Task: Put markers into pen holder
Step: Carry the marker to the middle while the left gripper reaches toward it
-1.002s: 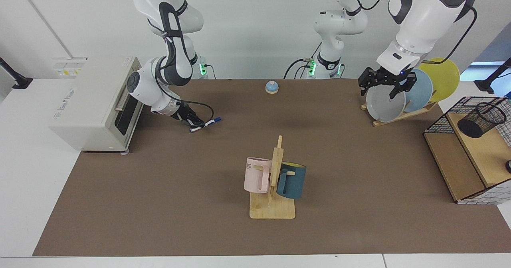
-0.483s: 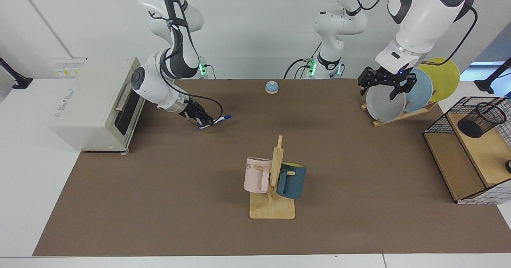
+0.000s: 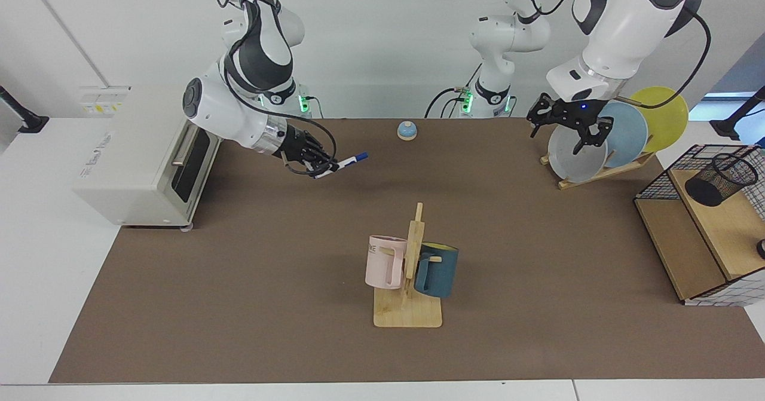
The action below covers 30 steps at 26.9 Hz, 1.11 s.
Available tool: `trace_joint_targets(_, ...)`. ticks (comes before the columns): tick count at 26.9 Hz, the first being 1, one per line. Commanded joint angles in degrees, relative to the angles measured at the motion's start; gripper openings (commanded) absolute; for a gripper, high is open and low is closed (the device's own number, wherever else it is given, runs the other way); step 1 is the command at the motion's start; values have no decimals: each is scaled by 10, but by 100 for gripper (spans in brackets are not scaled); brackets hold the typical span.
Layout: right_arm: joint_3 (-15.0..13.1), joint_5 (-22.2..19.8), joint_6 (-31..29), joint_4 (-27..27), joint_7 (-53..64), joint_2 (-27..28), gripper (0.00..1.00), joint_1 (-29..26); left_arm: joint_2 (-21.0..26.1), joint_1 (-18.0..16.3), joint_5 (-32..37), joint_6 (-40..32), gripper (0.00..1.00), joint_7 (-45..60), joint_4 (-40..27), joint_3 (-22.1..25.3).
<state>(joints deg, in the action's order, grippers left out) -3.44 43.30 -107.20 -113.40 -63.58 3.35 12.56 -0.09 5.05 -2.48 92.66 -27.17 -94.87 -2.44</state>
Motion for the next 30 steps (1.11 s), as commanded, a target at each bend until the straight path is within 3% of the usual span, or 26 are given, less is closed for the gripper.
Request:
trace_joint_targets(1, 2, 39, 15, 37, -34, 10, 0, 4, -10, 14, -12, 2, 100, -101, -10, 5)
trace_joint_targets(4, 2, 83, 6, 45, -53, 12, 0, 23, -11, 21, -12, -1, 100, -133, -11, 4)
trace_joint_targets(10, 2, 127, -40, 56, -106, 16, 0, 65, -8, 58, -13, 44, 100, -253, -13, 4)
trace_joint_targets(20, 2, 159, -165, 56, -177, 18, 0, 163, -8, 107, -12, 75, 100, -409, -28, 5)
trace_joint_targets(30, 2, 169, -232, 56, -233, 18, 0, 210, -20, 149, -12, 101, 100, -498, -65, 4)
